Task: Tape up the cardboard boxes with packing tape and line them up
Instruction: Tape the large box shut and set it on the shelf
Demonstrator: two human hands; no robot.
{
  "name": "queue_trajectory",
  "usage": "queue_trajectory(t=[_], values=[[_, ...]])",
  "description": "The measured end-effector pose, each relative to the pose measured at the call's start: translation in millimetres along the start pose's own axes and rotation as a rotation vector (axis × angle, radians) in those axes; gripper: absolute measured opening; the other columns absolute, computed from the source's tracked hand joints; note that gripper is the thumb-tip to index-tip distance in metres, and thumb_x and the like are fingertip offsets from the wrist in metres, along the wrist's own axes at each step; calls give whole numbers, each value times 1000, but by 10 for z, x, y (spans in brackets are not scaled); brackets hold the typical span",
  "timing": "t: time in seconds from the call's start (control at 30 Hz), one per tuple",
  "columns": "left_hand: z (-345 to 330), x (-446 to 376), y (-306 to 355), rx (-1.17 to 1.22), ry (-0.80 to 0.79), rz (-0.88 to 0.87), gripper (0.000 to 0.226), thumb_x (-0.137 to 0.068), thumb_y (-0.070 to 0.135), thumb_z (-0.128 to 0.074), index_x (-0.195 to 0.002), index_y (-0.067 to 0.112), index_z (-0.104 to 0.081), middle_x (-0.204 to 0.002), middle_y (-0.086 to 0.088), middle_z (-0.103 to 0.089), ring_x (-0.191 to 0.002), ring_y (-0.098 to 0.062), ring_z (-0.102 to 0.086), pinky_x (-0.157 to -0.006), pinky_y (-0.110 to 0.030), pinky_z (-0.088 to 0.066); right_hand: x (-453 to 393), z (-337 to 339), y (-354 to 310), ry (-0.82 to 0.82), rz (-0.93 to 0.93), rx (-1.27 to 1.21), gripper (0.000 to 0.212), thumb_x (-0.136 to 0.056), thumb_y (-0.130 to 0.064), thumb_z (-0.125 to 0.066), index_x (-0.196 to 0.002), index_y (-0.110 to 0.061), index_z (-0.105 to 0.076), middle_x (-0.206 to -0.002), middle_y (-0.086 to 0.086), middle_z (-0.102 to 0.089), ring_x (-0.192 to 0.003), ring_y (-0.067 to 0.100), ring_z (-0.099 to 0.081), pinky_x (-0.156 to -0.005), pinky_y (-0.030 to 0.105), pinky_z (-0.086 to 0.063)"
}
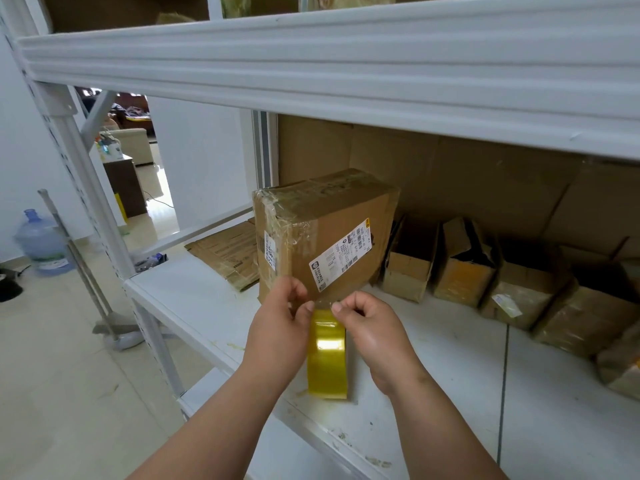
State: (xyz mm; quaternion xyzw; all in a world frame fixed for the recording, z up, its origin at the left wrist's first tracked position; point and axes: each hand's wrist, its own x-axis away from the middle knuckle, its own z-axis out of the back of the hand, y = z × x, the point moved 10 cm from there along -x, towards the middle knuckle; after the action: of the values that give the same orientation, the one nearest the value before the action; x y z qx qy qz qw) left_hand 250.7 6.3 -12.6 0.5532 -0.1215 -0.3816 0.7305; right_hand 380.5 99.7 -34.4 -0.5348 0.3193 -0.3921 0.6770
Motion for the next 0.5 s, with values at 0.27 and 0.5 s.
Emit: queue_trajectory(t=[0.27,0.5], values=[[-102,73,118,-102,-173,-68,26,-90,9,-54,-88,27,-74,-97,15,-64,-88,3,-57,-71,-12,-41,87,62,-108,49,54,14,24,-94,-21,-63,-74,-11,-57,-75,0,-55,-70,11,-48,-67,28,-40],[-36,44,148,-96,-178,-56,15,-90,20,-68,-76,24,-68,-87,7,-65,-74,0,-57,-58,-12,-37,164,132,-227,165,123,200,15,-90,-25,-68,-76,-20,-66,-91,-2,-65,-79,6,-58,-69,22,-42]])
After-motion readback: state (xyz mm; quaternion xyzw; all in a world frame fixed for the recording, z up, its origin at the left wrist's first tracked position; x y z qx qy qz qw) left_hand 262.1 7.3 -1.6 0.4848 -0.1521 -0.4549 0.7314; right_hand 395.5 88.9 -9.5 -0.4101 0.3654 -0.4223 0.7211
